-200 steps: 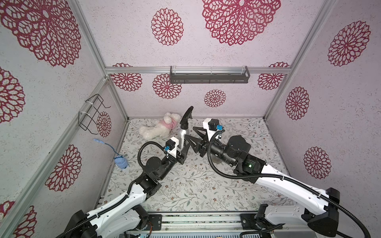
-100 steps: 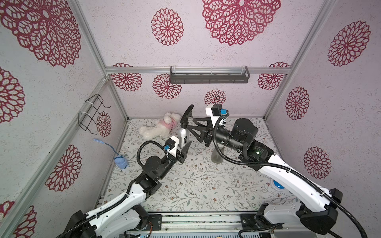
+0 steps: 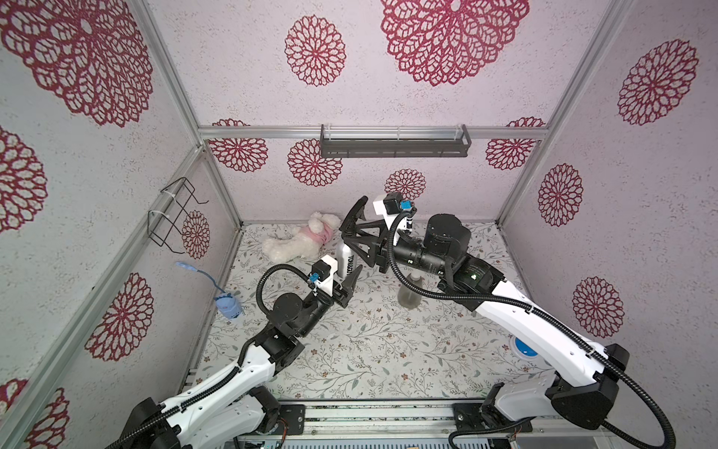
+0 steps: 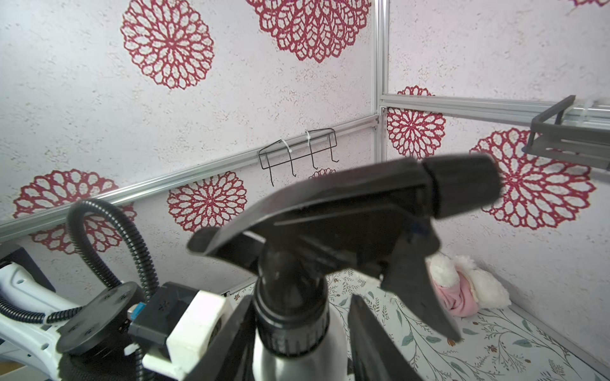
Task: Attach spray nozzles to spray bottles
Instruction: Screw the spray nozzle on the spray bottle.
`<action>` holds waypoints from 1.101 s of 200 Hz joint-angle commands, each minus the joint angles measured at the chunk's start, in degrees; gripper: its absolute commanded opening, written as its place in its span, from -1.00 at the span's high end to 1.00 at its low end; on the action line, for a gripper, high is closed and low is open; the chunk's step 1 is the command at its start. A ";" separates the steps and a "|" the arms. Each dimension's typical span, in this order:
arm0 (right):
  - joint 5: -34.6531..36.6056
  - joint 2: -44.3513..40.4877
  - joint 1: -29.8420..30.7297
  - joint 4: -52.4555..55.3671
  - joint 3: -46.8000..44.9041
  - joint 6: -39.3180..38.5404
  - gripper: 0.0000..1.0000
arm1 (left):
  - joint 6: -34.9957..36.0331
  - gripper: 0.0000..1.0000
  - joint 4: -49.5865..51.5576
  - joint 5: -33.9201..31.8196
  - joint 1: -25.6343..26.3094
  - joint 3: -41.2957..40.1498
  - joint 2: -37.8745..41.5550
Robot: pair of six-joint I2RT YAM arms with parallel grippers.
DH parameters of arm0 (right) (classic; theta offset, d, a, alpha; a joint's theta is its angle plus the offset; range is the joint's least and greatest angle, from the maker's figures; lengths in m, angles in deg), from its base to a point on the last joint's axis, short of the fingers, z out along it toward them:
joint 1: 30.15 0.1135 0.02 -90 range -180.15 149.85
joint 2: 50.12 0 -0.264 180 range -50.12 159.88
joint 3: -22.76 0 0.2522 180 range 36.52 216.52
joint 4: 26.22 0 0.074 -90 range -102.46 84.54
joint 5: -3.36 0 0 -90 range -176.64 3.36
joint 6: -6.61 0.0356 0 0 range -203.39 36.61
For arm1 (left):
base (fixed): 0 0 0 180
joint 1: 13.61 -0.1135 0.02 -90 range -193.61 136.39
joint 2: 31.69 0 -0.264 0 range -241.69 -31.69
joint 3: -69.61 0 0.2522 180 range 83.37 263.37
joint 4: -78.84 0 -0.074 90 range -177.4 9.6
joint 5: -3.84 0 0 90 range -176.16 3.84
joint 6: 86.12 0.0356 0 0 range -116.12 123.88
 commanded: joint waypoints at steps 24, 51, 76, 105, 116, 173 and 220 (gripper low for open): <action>-2.13 0.60 -0.61 0.21 3.75 -0.16 0.02 | 0.62 0.63 -1.26 0.55 0.14 0.44 0.08; -2.48 1.22 -0.63 0.39 4.26 -0.20 0.00 | 0.68 0.63 -1.28 0.72 0.14 0.65 -0.24; -2.48 1.23 -0.72 -0.16 4.29 0.01 0.06 | 0.64 0.63 -1.33 0.72 0.15 0.52 -0.29; -2.48 1.14 -0.86 -1.16 3.72 0.37 0.26 | 0.66 0.63 -1.31 0.66 0.18 0.62 -0.61; -2.57 1.14 -0.89 -1.26 3.51 0.44 0.30 | 0.65 0.63 -1.27 0.61 0.14 0.74 -0.79; 8.60 2.37 0.53 -0.23 1.61 0.63 0.43 | 0.67 0.63 -0.33 -1.63 0.23 3.22 -2.23; 29.23 7.29 6.18 9.96 7.73 -3.53 0.45 | 0.92 0.63 3.30 -3.42 0.24 6.05 -3.31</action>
